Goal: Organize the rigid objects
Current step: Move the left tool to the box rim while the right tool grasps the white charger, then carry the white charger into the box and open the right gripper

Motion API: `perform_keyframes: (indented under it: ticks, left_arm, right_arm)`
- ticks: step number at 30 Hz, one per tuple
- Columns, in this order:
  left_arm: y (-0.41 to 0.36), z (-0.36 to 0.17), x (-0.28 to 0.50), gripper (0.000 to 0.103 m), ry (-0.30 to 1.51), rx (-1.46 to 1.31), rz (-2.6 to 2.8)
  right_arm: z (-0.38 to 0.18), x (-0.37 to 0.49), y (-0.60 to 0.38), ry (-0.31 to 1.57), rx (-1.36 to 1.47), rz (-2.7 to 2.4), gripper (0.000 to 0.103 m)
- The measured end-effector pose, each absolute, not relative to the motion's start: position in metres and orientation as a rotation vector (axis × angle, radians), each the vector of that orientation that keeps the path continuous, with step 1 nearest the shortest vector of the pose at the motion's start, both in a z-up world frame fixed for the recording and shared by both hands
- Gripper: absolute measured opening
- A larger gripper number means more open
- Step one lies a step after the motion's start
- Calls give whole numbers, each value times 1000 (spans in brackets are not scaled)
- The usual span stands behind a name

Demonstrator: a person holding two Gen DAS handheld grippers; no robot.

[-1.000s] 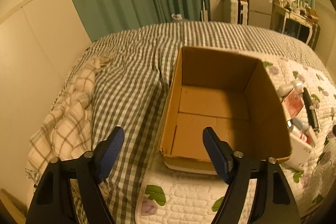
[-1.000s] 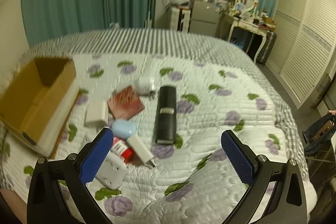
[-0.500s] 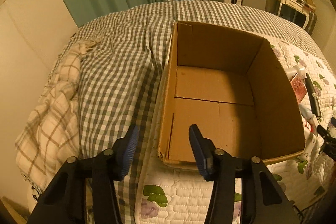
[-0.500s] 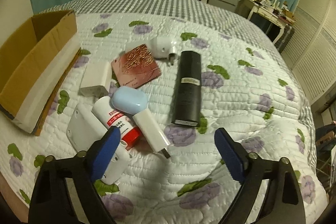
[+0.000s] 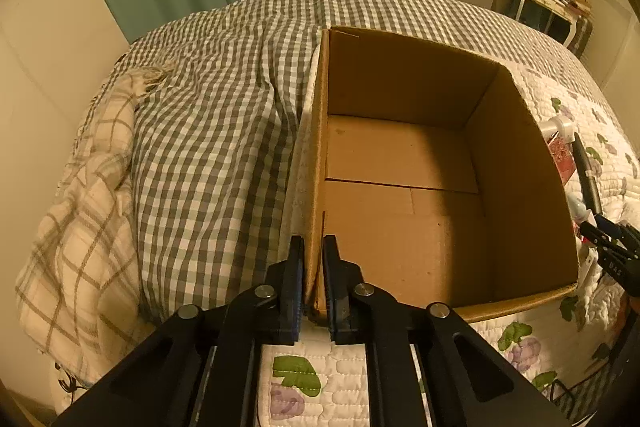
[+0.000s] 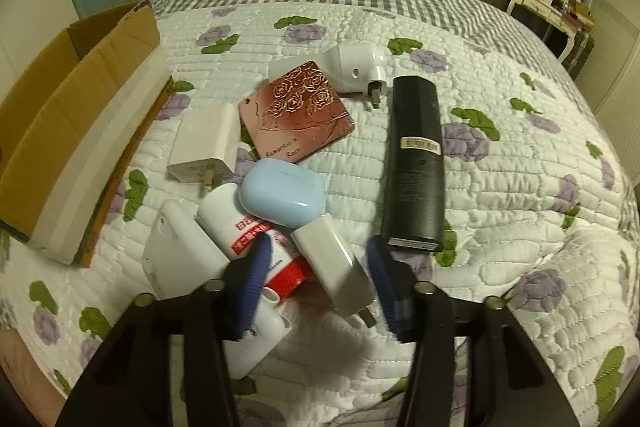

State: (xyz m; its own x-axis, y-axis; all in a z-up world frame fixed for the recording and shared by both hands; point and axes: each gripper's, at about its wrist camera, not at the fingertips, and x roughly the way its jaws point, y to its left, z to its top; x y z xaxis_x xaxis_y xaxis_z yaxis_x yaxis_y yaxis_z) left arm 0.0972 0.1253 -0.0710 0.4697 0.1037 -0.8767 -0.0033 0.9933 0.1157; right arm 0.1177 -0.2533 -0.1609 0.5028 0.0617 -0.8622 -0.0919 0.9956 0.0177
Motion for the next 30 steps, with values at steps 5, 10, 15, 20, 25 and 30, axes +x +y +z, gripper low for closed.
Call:
perform_keyframes:
  ticks: [5, 10, 15, 20, 25, 30]
  left_arm:
    - [125, -71, 97, 8, 1081, 111, 67]
    - [120, -71, 95, 8, 1074, 138, 76]
    - [118, -71, 95, 8, 1071, 141, 85]
    - [118, -71, 95, 8, 1075, 147, 79]
    - [118, -71, 94, 8, 1074, 145, 80]
    - [116, -71, 92, 8, 1076, 139, 90]
  right_arm:
    - [-161, 116, -259, 1040, -8, 93, 35]
    - [-151, 107, -260, 994, -15, 72, 27]
    - [-126, 99, -267, 929, 29, 53, 23]
    - [-82, 94, -255, 848, 24, 81, 22]
    - [-21, 91, -203, 733, -4, 222, 22]
    - [2, 97, -135, 710, -46, 390, 22]
